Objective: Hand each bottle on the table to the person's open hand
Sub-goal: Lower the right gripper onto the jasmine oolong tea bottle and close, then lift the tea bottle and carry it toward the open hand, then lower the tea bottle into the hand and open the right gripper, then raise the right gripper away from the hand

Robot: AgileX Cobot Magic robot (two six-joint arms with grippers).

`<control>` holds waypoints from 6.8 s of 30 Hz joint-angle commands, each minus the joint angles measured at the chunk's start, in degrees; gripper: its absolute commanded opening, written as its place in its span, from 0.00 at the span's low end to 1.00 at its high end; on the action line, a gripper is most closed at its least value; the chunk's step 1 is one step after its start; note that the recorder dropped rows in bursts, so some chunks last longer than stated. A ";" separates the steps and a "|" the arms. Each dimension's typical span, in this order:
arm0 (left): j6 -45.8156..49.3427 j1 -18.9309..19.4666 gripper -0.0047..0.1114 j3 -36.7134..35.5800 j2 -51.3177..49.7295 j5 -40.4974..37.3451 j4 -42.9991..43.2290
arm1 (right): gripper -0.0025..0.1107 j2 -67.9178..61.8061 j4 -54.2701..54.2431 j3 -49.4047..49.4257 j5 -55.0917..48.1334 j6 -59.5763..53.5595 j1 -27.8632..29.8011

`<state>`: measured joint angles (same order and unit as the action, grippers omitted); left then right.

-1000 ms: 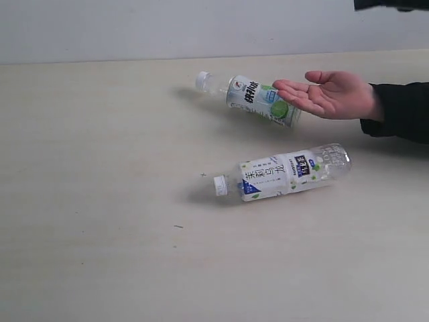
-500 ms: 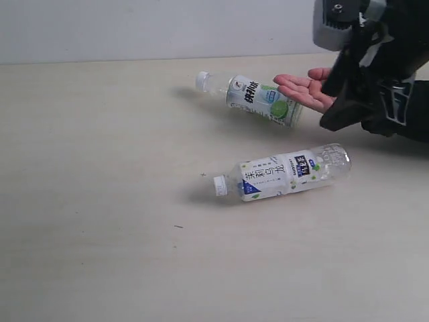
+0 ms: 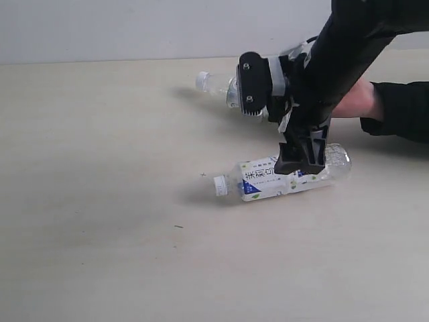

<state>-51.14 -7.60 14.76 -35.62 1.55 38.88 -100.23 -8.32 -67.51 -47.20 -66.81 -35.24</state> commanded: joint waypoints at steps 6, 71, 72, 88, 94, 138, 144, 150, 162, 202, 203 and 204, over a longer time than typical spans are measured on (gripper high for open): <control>-0.16 0.08 0.04 -0.04 0.33 -0.06 -0.06 | 0.75 -5.92 3.33 -0.45 3.90 2.43 -0.12; -0.10 0.09 0.04 -0.04 0.33 -0.03 7.65 | 0.02 2.39 23.56 -24.40 -12.98 76.30 0.25; -0.10 0.09 0.04 -0.04 0.33 -0.03 7.65 | 0.02 1.31 24.24 -27.37 -15.47 76.55 0.75; -0.10 0.09 0.04 -0.04 0.33 -0.03 7.65 | 0.02 -5.33 22.13 -33.04 -21.35 79.07 7.23; -0.10 0.09 0.04 -0.04 0.33 -0.03 7.92 | 0.02 -5.73 22.03 -33.04 -19.56 79.07 7.23; -0.10 0.09 0.04 -0.04 0.33 -0.03 9.15 | 0.16 -19.61 29.89 -32.93 -14.57 90.01 7.23; -0.10 0.09 0.04 -0.04 0.33 -0.03 9.15 | 0.53 -19.61 30.00 -32.93 -14.19 89.86 7.23; -0.10 0.09 0.04 -0.04 0.33 -0.03 9.15 | 0.72 -19.61 30.95 -32.93 -13.86 89.86 7.23; -0.10 0.09 0.04 -0.04 0.33 -0.03 9.15 | 0.72 -17.26 31.59 -32.93 -12.96 88.96 7.23; -0.10 0.09 0.04 -0.04 0.33 -0.03 9.15 | 0.02 10.82 15.68 -32.84 -22.76 71.64 7.23; -0.10 0.09 0.04 -0.04 0.33 -0.03 9.15 | 0.02 10.82 15.68 -32.84 -22.76 71.03 7.23; -0.10 0.09 0.04 -0.04 0.33 -0.03 9.15 | 0.02 10.82 15.78 -32.84 -22.76 70.90 7.23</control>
<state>-51.14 -7.60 14.76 -35.62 1.55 47.88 -89.93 7.52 -100.16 -70.09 5.45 -28.21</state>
